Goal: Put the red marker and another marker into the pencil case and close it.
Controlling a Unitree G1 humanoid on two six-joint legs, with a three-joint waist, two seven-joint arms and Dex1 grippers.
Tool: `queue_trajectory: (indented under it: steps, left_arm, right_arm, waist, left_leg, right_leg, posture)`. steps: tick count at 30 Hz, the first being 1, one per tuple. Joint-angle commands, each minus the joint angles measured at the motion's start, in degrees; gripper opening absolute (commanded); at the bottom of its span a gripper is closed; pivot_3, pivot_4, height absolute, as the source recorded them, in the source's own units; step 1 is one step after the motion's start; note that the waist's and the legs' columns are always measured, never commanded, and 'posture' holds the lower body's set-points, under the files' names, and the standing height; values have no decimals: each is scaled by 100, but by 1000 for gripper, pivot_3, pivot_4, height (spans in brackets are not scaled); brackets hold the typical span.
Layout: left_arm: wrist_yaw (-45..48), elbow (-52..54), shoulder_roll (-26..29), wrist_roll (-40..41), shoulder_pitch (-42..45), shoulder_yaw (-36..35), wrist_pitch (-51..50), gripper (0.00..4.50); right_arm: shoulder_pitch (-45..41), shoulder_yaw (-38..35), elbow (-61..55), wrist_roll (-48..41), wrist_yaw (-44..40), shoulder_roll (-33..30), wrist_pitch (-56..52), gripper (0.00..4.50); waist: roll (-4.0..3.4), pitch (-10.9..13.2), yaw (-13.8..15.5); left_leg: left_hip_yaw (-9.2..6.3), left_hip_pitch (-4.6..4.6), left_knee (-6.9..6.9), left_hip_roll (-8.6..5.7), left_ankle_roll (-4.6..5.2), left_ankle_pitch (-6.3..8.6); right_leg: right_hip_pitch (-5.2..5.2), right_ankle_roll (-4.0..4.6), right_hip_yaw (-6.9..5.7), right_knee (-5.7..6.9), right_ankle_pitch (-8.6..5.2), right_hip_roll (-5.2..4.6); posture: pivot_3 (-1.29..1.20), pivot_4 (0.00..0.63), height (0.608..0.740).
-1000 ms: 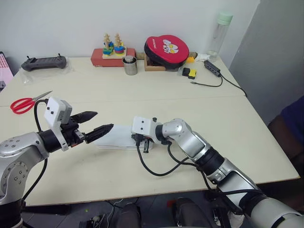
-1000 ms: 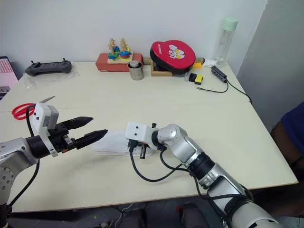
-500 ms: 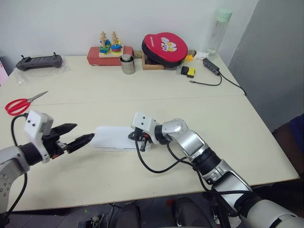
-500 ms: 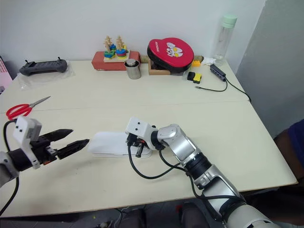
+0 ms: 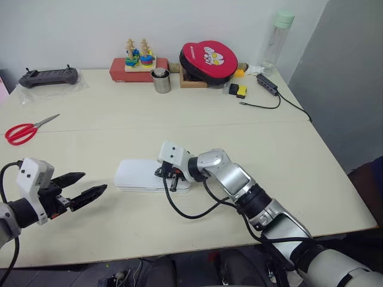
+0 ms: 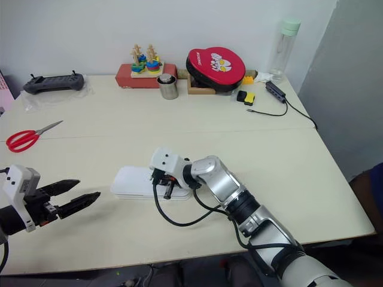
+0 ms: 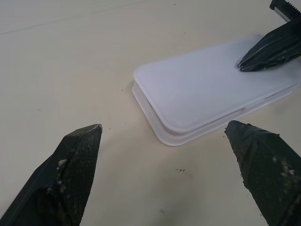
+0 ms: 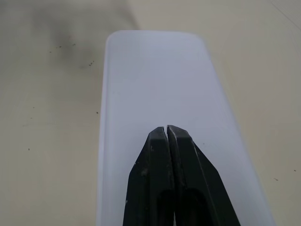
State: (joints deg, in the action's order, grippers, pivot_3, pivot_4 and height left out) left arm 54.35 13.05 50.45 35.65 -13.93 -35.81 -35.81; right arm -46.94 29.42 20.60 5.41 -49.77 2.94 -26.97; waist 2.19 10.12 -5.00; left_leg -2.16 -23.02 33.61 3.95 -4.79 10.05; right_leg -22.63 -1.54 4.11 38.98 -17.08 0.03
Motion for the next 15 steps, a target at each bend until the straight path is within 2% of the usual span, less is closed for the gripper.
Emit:
queue_trajectory:
  steps: [1, 11, 15]
  left_arm:
    - [-50, 316, 0, 101, 10, -132, -16, 4500]
    - [-195, 530, -25, 161, 213, 102, -170, 4500]
    - [-234, 531, -46, 189, 417, 287, -192, 4500]
  right_arm:
    - [113, 381, 195, 84, -49, 188, -68, 62]
    - [254, 956, 668, 770, 119, 15, 324, 62]
    - [380, 790, 605, 644, 106, 60, 367, 62]
  waist:
    - [2, -1, -5]
    - [11, -16, -26]
    - [6, -24, -26]
  left_leg:
    - [1, 0, -1, 0, -1, 1]
    - [12, 30, -56, 60, -1, 1]
    - [12, 47, -70, 72, -1, 1]
  right_leg:
    - [0, 1, 0, 0, -1, 0]
    - [18, 8, 2, 1, -6, 62]
    - [23, 17, 2, 6, -11, 75]
  posture:
    - [0, 150, 740]
    - [0, 150, 740]
    - [0, 150, 740]
